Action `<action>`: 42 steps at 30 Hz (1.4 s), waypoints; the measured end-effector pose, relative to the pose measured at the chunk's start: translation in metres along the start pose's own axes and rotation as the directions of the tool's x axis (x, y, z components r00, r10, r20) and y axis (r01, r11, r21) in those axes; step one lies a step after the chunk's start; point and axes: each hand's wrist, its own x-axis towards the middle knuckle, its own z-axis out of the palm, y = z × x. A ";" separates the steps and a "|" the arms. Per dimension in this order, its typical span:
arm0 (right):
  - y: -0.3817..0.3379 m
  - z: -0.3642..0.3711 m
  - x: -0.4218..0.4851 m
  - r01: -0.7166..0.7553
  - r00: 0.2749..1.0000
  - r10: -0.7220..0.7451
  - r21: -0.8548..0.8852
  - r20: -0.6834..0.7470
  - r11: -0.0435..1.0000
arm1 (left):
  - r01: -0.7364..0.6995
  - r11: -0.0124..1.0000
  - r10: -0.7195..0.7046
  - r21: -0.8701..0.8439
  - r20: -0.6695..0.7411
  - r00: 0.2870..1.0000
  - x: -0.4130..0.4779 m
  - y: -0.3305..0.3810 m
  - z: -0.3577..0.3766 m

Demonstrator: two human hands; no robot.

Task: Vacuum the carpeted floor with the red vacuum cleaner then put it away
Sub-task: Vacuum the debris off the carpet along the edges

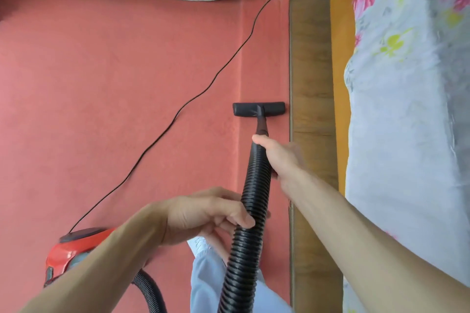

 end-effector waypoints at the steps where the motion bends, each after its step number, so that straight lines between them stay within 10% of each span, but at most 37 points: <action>1: -0.004 0.003 0.006 0.017 1.000 -0.017 0.019 -0.003 1.000 | -0.016 1.000 0.016 0.002 -0.006 1.000 0.002 0.005 -0.004; 8: -0.015 -0.007 0.046 -0.028 1.000 0.026 0.135 0.015 0.990 | -0.054 0.997 0.068 0.058 -0.285 0.956 0.027 0.017 -0.014; 16: -0.019 -0.031 0.026 -0.034 0.999 0.034 0.117 0.003 0.993 | -0.013 0.997 0.013 0.070 0.005 1.000 0.017 0.028 -0.010; 24: -0.065 -0.006 0.054 0.011 0.999 -0.006 0.093 -0.052 0.996 | -0.046 0.991 0.062 0.128 -0.123 0.990 0.012 0.074 -0.047; 42: -0.251 0.014 0.247 0.156 0.985 -0.158 -0.034 -0.068 0.987 | -0.234 0.968 0.230 0.086 -0.672 0.704 0.146 0.187 -0.116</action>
